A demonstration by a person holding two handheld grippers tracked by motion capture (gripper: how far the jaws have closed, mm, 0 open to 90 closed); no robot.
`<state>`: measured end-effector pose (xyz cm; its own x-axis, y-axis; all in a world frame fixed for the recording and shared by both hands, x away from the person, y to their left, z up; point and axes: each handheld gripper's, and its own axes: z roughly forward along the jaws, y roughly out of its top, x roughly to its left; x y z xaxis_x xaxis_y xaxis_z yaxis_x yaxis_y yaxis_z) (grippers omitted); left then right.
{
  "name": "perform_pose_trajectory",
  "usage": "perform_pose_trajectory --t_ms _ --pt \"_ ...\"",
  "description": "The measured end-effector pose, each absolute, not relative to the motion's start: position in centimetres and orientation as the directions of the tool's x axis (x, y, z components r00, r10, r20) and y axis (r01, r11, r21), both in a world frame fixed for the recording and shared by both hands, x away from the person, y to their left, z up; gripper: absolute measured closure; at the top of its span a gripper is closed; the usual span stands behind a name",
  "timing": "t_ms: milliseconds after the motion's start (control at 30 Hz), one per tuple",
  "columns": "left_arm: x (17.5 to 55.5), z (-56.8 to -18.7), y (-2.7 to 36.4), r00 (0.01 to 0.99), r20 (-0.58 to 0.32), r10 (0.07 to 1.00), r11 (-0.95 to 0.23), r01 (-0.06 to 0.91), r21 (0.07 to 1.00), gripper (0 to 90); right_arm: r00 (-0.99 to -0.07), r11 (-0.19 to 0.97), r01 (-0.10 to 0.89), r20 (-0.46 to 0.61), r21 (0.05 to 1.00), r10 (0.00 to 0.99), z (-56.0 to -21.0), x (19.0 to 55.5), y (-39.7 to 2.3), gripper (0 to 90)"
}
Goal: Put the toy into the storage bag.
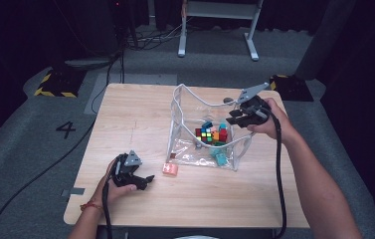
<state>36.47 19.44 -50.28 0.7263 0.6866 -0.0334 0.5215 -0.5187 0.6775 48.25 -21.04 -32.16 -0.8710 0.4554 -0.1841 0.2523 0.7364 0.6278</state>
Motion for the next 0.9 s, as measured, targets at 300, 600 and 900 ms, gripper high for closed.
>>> perform_pose_trajectory --t_ms 300,600,900 --pt "36.5 -50.3 19.4 0.726 -0.033 0.687 -0.519 0.522 0.677 13.2 -0.828 0.592 0.259 -0.14 0.763 0.543 -31.8 46.0 -24.9 48.0" --pt "36.5 -50.3 19.5 0.727 -0.032 0.686 -0.521 0.521 0.676 13.2 -0.781 0.455 0.209 -0.132 0.866 0.61 -32.2 41.7 -28.6 35.9" --pt "36.5 -50.3 19.4 0.727 -0.032 0.686 -0.52 0.521 0.677 13.1 -0.751 0.344 0.184 -0.093 0.921 0.653 -33.1 37.9 -31.1 30.4"
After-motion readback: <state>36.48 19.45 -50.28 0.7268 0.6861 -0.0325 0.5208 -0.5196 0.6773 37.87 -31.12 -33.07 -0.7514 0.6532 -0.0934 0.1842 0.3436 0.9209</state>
